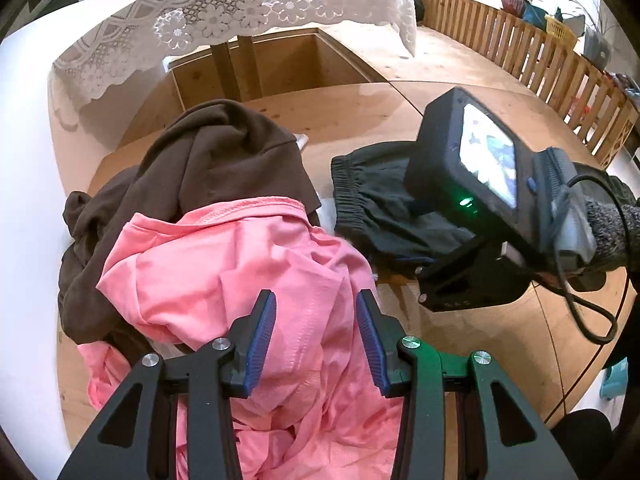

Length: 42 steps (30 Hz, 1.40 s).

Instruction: Fold clothes

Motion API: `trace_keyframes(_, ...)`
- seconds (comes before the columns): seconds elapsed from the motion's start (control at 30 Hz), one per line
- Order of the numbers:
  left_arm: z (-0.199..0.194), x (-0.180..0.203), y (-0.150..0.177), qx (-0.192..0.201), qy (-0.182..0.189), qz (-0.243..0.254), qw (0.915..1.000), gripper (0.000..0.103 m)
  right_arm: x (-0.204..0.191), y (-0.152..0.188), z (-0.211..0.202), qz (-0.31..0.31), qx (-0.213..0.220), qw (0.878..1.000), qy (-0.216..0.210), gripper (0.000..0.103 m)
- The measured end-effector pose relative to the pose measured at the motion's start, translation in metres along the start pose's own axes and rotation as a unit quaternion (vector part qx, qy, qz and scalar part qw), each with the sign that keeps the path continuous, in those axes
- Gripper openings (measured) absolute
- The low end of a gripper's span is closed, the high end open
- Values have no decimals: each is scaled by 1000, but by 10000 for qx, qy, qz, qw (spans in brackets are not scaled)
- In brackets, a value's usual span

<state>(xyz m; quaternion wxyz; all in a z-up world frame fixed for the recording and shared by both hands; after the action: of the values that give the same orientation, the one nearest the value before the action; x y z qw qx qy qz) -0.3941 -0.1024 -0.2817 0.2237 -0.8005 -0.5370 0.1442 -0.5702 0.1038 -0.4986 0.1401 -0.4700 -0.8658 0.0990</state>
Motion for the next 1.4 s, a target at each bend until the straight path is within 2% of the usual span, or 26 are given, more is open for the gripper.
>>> trace_keyframes(0.03, 0, -1, 0, 15, 7, -2, 10000, 40, -2, -1, 3, 40, 26, 10000, -45, 59)
trace_keyframes(0.13, -1, -4, 3, 37, 35, -13, 10000, 40, 7, 1, -1, 345, 52, 9986, -397, 24)
trace_keyframes(0.17, 0, -5, 4, 35, 39, -16, 10000, 40, 11, 2, -3, 401, 39, 9987, -302, 9)
trace_keyframes(0.3, 3, -5, 8, 6, 102, -43, 9999, 40, 40, 17, -19, 1155, 109, 9889, -928, 6)
trace_keyframes(0.43, 13, 5, 2, -67, 474, -100, 9988, 40, 67, 43, -48, 1915, 422, 9691, -1494, 6)
trace_keyframes(0.6, 40, 34, -18, -213, 886, 22, 9958, 41, 82, 80, -62, 2348, 563, 9560, -1664, 6)
trace_keyframes(0.67, 54, 49, -28, -287, 1064, 114, 9938, 42, 90, 93, -64, 2632, 615, 9452, -1830, 6)
trace_keyframes(0.73, 74, 63, -35, -401, 1029, 277, 9935, 43, 98, 105, -66, 2927, 685, 9323, -2012, 6)
trace_keyframes(0.9, 119, 82, -51, -563, 959, 267, 9934, 42, 112, 111, -68, 3099, 921, 9213, -2163, 6)
trace_keyframes(1.0, 116, 89, -68, -424, 1045, 86, 9936, 41, 120, 120, -93, 3240, 1299, 9105, -2217, 6)
trace_keyframes(1.07, 98, 99, -80, -217, 1142, 134, 9931, 41, 132, 134, -121, 3371, 1647, 9015, -2157, 6)
trace_keyframes(1.13, 76, 121, -91, -19, 1116, 419, 9929, 41, 151, 159, -148, 3658, 1955, 8857, -2086, 6)
trace_keyframes(1.23, 46, 164, -105, 200, 1193, 903, 9885, 41, 187, 225, -192, 4214, 2315, 8597, -1727, 6)
trace_keyframes(1.33, 22, 232, -112, 339, 1375, 1561, 9775, 42, 219, 292, -231, 4710, 2578, 8327, -1353, 6)
trace_keyframes(1.4, 12, 282, -113, 407, 1548, 1976, 9671, 42, 242, 356, -258, 5072, 2618, 8158, -926, 6)
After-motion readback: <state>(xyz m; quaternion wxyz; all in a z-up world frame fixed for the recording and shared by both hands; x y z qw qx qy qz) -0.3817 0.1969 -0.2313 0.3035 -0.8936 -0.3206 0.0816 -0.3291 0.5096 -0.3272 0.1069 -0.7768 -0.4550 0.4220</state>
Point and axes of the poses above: each gripper's, at about its wrist camera, not at the fingertips, and z roughly the way its jaws point, x to its right, y to its underside, the point moved 2 cm from there along z, roughly the way its jaws point, and after that the axes turned 5 degrees about -z, right-handed, at the moved point
